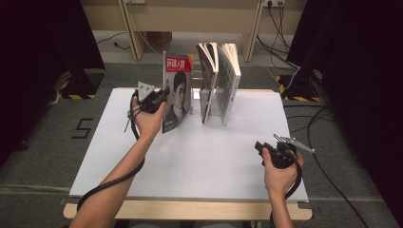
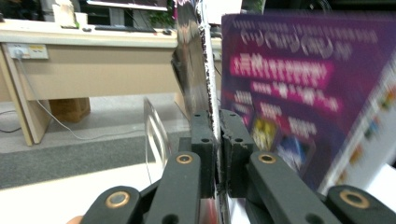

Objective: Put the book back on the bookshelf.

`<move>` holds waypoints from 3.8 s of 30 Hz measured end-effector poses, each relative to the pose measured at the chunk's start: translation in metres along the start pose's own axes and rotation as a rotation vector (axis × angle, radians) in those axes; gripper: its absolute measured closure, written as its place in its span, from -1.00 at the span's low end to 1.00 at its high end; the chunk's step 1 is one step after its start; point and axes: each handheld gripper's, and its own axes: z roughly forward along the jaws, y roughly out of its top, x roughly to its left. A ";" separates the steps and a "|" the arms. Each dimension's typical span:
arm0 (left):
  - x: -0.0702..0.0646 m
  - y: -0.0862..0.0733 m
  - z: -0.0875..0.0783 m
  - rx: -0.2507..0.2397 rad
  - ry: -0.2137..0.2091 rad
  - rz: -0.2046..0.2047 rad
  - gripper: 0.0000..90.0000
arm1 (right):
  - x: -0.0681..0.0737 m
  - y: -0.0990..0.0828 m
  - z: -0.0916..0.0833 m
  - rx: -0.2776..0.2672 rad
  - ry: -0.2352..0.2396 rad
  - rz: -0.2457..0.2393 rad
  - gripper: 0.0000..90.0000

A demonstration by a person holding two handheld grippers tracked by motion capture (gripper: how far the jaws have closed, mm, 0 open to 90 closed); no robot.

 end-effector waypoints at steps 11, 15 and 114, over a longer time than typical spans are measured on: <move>-0.012 -0.031 -0.025 0.122 -0.051 -0.004 0.82 | 0.001 -0.002 0.002 0.005 0.001 -0.003 0.34; -0.013 -0.033 -0.027 0.169 -0.086 -0.028 0.77 | 0.000 -0.003 0.002 0.010 0.000 0.005 0.34; -0.009 0.053 0.011 0.068 -0.067 -0.074 0.62 | -0.003 -0.008 0.004 0.032 0.007 0.008 0.33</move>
